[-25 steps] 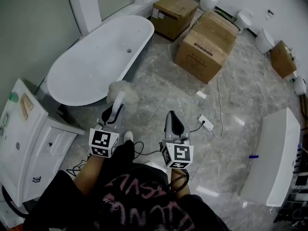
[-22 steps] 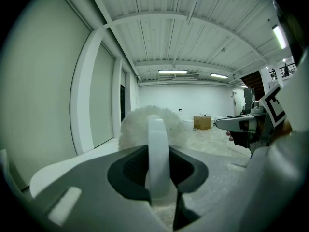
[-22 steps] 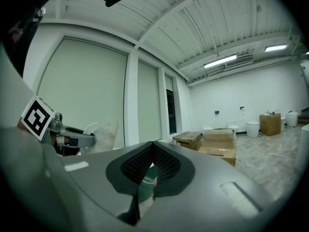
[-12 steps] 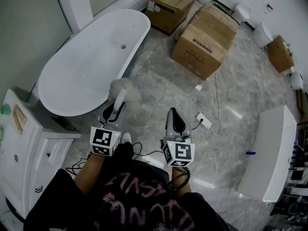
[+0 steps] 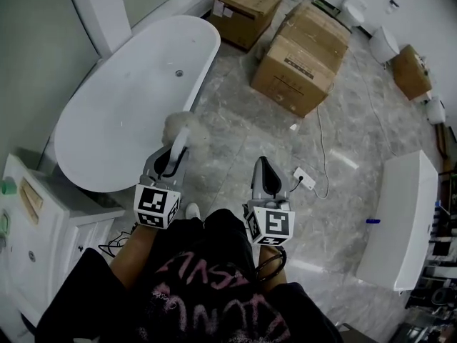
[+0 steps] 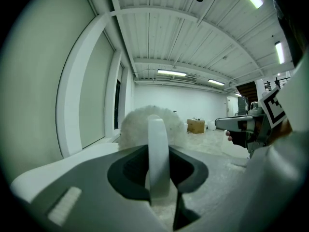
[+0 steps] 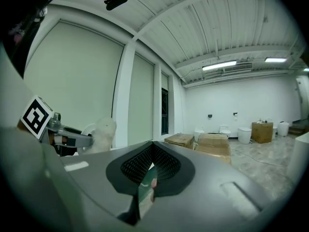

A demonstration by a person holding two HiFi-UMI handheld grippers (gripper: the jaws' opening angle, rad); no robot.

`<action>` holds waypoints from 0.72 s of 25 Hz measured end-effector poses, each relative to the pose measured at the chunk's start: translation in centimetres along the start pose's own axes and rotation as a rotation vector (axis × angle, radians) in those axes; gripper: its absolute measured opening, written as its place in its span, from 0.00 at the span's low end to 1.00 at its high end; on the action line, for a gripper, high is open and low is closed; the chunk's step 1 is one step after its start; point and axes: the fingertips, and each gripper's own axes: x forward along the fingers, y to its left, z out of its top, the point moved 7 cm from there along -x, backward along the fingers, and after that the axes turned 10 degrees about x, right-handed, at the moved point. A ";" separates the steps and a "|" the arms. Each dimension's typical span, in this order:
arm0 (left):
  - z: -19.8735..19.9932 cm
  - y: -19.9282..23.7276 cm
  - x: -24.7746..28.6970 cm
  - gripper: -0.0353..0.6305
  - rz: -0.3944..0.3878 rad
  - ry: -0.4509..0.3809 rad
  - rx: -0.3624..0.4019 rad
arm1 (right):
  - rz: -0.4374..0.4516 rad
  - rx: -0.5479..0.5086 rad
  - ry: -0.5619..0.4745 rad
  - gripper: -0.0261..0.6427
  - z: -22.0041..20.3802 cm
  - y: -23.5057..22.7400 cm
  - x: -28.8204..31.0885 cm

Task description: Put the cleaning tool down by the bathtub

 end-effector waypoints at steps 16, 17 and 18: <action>0.4 3.0 2.7 0.17 -0.009 -0.011 0.032 | -0.027 0.021 0.021 0.06 -0.1 -1.6 2.9; 0.5 3.1 2.9 0.17 -0.009 -0.011 0.036 | -0.025 0.020 0.021 0.06 -0.2 -1.8 3.2; 0.6 3.2 3.2 0.17 -0.010 -0.009 0.040 | -0.026 0.024 0.021 0.06 -0.2 -2.0 3.5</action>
